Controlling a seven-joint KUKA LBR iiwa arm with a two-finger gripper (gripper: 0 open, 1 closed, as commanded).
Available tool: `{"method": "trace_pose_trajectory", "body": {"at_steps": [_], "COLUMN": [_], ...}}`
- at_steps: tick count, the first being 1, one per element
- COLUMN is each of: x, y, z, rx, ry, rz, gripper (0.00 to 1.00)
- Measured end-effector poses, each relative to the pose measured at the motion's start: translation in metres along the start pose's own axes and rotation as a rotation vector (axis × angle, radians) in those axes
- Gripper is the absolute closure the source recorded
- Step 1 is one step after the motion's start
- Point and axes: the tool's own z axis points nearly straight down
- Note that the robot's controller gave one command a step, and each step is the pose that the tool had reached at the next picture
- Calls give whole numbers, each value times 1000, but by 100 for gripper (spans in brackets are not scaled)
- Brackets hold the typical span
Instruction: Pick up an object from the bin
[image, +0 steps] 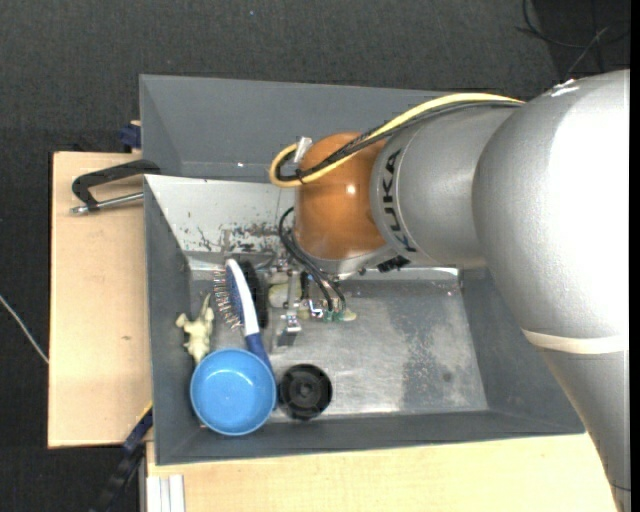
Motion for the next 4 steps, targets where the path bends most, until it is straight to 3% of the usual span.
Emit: {"method": "trace_pose_trajectory", "body": {"at_steps": [1, 2, 3, 4], "x": [-9, -13, -17, -9], "y": [-11, -2, -54, -46], "z": [0, 0, -64, -6], "rx": [-1, 5, 7, 6], "ry": [3, -1, -6, -13], "rz": [-221, -369, -595, -1037], "gripper": [0, 0, 0, 0]}}
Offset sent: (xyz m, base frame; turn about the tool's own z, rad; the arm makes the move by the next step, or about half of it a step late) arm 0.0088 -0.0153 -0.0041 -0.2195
